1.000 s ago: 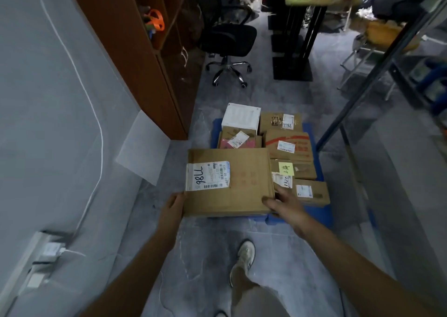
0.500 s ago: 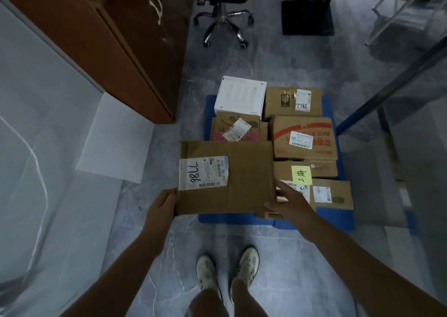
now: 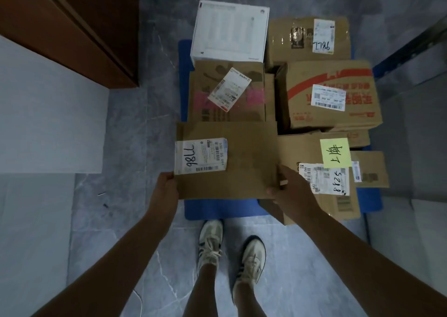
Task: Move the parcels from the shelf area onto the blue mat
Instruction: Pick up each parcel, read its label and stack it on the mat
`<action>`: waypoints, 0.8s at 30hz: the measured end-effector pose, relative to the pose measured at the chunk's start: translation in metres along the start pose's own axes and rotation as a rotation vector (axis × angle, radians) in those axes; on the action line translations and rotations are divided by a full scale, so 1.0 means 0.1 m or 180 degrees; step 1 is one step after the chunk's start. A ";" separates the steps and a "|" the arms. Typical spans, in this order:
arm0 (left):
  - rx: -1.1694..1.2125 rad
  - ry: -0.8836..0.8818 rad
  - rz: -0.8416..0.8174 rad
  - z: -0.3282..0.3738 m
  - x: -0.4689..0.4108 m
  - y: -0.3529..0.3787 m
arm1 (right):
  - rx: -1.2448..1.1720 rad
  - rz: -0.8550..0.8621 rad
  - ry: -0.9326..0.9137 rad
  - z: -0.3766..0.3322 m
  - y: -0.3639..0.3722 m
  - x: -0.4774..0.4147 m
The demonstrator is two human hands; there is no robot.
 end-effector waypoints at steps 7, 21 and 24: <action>-0.0474 -0.0170 -0.0116 -0.12 -0.24 0.16 | 0.1044 0.0075 -0.0155 0.20 0.13 -0.08; -0.0776 -0.0289 -0.0338 -0.12 -0.21 0.07 | 0.1061 0.0030 -0.0144 0.20 0.13 -0.02; -0.0927 -0.0295 -0.0353 -0.23 -0.14 0.04 | 0.1071 0.0048 -0.0019 0.26 0.19 0.08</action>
Point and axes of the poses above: each hand's wrist, its own x-axis away from the middle knuckle, its own y-axis out of the palm, z = x × y, the point moved 1 cm from there along -x, towards the middle knuckle, and after that the axes turned 5 degrees about -y, right-handed, at the moved point
